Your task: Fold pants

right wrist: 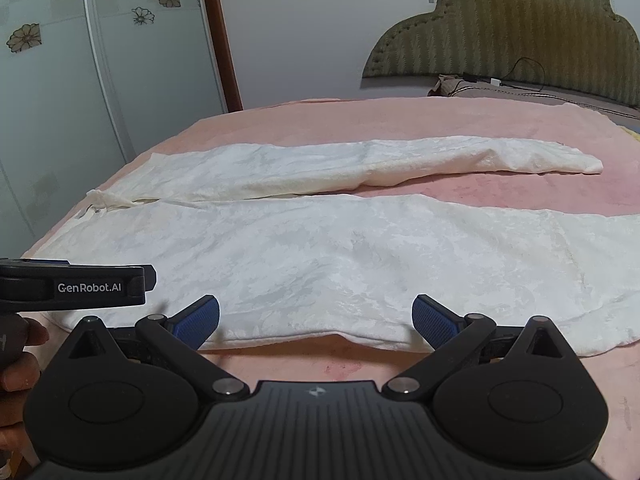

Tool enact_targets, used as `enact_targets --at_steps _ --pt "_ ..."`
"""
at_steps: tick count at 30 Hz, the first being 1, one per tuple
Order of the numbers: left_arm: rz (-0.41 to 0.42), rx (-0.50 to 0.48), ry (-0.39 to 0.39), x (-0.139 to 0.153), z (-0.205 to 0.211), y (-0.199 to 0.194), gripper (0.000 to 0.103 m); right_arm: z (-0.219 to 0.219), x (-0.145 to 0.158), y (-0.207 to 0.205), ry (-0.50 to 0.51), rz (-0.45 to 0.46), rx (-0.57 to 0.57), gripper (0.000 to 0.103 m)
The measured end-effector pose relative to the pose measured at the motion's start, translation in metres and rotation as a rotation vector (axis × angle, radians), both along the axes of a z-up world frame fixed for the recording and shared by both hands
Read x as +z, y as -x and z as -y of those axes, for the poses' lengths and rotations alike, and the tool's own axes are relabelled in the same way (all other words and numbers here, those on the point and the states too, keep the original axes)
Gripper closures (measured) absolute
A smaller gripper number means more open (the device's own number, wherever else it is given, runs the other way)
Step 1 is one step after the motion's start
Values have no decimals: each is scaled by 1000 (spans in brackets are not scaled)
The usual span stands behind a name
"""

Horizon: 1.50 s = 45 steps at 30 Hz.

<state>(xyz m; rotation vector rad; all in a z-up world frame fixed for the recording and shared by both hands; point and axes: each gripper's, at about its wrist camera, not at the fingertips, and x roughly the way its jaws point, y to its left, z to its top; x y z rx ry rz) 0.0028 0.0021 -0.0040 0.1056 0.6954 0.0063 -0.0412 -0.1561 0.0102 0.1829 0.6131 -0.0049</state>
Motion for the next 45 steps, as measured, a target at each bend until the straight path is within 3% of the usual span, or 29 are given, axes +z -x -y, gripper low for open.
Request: enact_targets --at_steps 33,36,39,45 --pt "8 -12 -11 -3 2 -2 3 0 -1 -2 -10 13 32 0" --pt "4 -21 -10 -2 1 -8 3 1 6 -6 7 60 78 0" --pt "13 -9 -2 1 -6 -15 3 -1 17 -22 89 118 174 0" --pt "43 40 -2 10 -39 -40 3 7 36 -99 104 167 377 0"
